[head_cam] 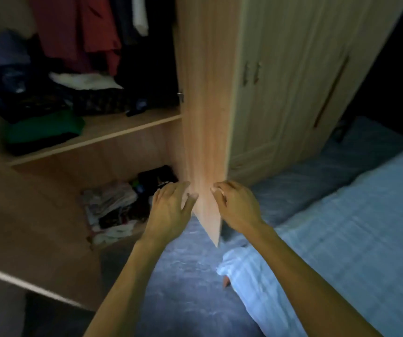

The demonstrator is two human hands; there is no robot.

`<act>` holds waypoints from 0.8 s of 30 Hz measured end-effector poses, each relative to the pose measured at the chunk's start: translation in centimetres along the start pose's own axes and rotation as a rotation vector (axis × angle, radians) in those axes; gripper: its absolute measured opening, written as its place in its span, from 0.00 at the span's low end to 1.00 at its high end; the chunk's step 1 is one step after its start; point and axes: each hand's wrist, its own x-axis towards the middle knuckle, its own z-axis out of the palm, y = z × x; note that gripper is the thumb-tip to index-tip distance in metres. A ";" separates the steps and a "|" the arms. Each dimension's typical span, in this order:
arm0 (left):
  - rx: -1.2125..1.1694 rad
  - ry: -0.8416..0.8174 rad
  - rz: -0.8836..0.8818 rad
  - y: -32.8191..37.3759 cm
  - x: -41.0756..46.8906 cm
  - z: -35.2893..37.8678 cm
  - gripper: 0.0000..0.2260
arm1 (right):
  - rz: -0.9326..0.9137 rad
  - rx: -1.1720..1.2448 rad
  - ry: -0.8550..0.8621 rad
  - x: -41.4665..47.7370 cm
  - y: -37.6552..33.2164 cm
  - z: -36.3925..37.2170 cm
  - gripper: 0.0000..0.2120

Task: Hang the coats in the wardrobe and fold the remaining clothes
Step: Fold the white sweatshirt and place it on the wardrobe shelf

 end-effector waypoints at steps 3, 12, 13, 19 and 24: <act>-0.165 -0.081 0.104 4.4 -0.9 3.0 0.31 | 0.164 -0.058 0.025 -5.2 2.6 -2.5 0.17; -0.523 -0.445 0.254 14.6 -9.7 13.1 0.22 | 0.634 -0.219 0.093 -23.4 5.3 -8.9 0.17; -0.543 -0.513 0.271 15.7 -11.5 14.2 0.20 | 0.680 -0.235 0.108 -25.1 5.4 -9.7 0.17; -0.528 -0.748 0.505 23.8 -18.2 16.7 0.20 | 0.913 -0.255 0.304 -34.6 7.0 -15.2 0.17; -0.494 -0.768 0.596 30.8 -20.6 18.2 0.20 | 1.034 -0.210 0.437 -42.3 10.3 -19.2 0.16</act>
